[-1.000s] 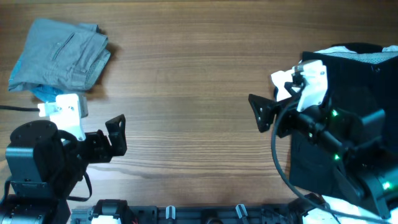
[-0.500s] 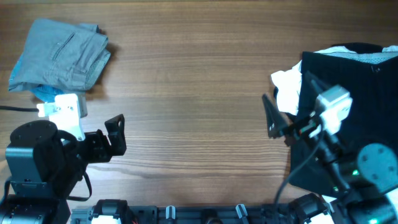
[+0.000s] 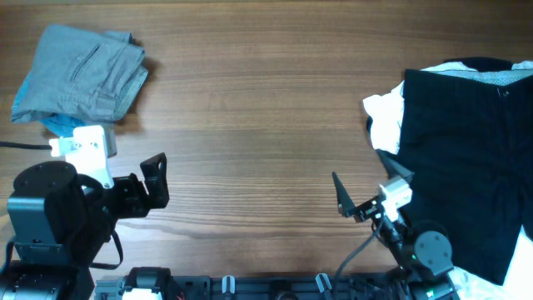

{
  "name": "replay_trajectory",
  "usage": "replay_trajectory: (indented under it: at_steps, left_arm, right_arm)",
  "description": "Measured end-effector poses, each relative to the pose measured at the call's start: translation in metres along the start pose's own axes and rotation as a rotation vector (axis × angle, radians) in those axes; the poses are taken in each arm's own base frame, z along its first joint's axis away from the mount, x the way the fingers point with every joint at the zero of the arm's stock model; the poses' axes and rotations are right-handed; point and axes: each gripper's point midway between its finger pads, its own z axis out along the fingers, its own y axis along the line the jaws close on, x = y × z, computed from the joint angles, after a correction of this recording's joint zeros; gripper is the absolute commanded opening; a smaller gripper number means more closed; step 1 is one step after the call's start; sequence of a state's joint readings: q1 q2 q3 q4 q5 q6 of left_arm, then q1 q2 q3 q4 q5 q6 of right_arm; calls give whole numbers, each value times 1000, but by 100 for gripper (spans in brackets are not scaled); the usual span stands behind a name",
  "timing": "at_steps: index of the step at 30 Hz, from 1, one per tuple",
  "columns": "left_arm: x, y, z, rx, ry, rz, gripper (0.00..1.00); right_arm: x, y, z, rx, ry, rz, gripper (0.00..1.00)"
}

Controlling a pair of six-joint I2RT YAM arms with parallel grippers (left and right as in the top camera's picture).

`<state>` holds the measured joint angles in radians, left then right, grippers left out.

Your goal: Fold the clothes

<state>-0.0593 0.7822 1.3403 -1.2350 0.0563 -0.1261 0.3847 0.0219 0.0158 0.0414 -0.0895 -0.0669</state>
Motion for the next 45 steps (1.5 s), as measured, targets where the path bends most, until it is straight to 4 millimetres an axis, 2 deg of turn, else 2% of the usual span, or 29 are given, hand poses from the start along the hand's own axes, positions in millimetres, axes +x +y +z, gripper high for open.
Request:
replay_trajectory:
  at_steps: [2,26,28,32,34,36,41,45]
  left_arm:
    - [0,0,0,0,0,0,100]
    - [2,2,-1,-6,2,-2,100]
    - [-6,6,-6,-21,-56,-19,100]
    - [-40,7,-24,12,-372,-60,100]
    - [-40,6,-25,39,-476,-66,100]
    - [-30,8,-13,58,-532,-68,100]
    - [18,15,30,111,-587,-72,100]
    - [32,15,37,160,-687,-72,100]
  right_arm:
    - [14,1,0,-3,48,41,99]
    - [14,1,0,-2,46,97,100]
    - [14,1,0,-2,46,97,100]
    - [14,1,0,-2,46,97,100]
    - [13,1,0,-2,45,97,100]
    - [13,2,0,-5,44,97,100]
    - [13,2,0,-9,44,97,100]
    - [13,2,0,-9,44,98,100]
